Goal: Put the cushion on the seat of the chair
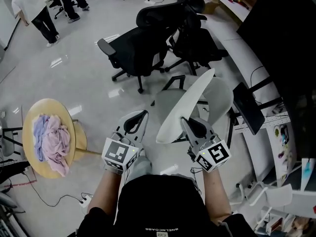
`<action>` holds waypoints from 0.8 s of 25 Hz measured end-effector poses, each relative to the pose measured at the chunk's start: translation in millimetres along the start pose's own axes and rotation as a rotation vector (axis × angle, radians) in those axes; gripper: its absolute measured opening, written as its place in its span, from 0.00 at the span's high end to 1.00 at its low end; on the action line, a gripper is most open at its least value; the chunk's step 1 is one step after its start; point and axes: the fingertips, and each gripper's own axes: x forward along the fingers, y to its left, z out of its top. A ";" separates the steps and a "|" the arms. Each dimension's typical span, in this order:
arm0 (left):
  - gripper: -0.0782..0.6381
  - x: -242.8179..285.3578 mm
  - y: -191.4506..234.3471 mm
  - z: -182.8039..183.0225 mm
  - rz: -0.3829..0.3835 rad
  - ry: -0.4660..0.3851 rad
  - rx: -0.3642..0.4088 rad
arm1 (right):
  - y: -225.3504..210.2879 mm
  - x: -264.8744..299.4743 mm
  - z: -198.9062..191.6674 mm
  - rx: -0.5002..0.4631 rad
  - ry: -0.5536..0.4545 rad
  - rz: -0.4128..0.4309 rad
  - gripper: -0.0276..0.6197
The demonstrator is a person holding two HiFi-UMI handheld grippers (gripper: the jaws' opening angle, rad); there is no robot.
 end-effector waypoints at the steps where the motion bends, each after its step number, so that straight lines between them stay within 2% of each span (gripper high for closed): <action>1: 0.87 4.1 10.5 0.2 -0.003 0.000 -0.003 | -2.0 10.9 0.7 0.002 0.004 -0.001 0.90; 11: 0.87 19.0 87.7 -2.8 -0.024 0.009 -0.043 | 1.8 94.6 12.6 0.001 0.033 0.005 0.90; 20: 0.87 18.6 116.2 -8.5 -0.023 0.016 -0.059 | 13.1 127.9 14.0 -0.013 0.071 0.040 0.90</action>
